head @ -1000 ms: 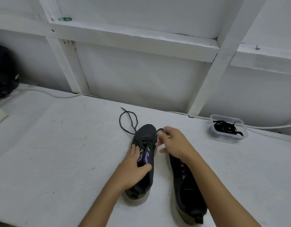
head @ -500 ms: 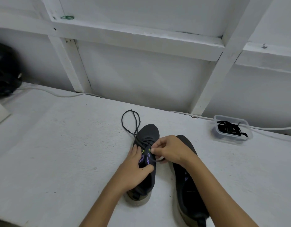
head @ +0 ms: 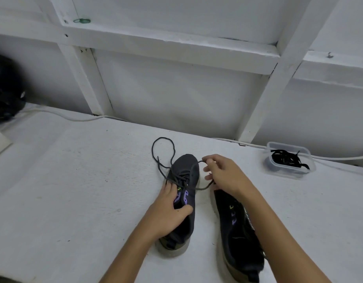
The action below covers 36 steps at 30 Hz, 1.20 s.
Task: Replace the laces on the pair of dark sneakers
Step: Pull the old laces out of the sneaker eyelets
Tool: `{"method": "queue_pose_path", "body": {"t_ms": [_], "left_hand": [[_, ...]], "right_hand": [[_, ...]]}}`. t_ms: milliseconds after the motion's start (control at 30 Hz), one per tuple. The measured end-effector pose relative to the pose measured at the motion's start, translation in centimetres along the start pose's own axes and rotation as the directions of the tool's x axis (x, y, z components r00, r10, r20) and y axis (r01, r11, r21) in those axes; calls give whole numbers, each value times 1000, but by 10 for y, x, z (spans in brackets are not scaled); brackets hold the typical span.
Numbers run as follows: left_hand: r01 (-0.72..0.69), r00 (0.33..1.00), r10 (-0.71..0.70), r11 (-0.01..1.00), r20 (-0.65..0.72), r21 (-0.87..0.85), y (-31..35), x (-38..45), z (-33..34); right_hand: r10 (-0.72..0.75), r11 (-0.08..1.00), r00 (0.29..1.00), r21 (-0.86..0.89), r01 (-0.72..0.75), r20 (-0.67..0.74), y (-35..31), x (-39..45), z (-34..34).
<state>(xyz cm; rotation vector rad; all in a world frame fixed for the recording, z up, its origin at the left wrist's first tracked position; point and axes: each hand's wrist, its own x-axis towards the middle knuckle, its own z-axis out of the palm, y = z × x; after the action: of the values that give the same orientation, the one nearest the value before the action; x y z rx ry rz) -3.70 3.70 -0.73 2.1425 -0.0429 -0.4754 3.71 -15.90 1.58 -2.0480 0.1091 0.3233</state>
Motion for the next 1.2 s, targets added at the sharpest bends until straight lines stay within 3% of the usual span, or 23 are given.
{"method": "queue_pose_path", "body": {"t_ms": [100, 167, 267, 367, 500, 733, 967, 1033, 1200], "left_hand": [[-4, 1000, 4, 1000, 0, -10, 0, 0, 0], [-8, 1000, 8, 1000, -4, -15, 0, 0, -1], [-13, 1000, 13, 1000, -1, -12, 0, 0, -1], [-20, 1000, 19, 1000, -4, -9, -1, 0, 0], [-31, 999, 31, 1000, -12, 0, -2, 2, 0], [-15, 1000, 15, 1000, -5, -5, -4, 3, 1], [-23, 1000, 23, 1000, -2, 4, -5, 4, 1], [-14, 1000, 14, 1000, 4, 15, -5, 4, 1], [6, 1000, -6, 1000, 15, -1, -7, 4, 2]], "right_hand": [[-292, 879, 954, -413, 239, -68, 4, 1, 5], [-398, 793, 917, -512, 331, -23, 1, -2, 10], [-454, 750, 889, -565, 343, -63, -1, -5, 18], [-372, 817, 925, -501, 287, -76, -2, -8, 17], [-158, 890, 978, -410, 201, 137, -2, -9, 19], [-189, 880, 966, -406, 246, 175, -2, -8, 27], [-219, 785, 956, -546, 292, 197, 3, -6, 24], [-240, 802, 962, -533, 271, 129, 4, -4, 18], [-258, 878, 922, -467, 99, -289, 5, 9, -13]]}}
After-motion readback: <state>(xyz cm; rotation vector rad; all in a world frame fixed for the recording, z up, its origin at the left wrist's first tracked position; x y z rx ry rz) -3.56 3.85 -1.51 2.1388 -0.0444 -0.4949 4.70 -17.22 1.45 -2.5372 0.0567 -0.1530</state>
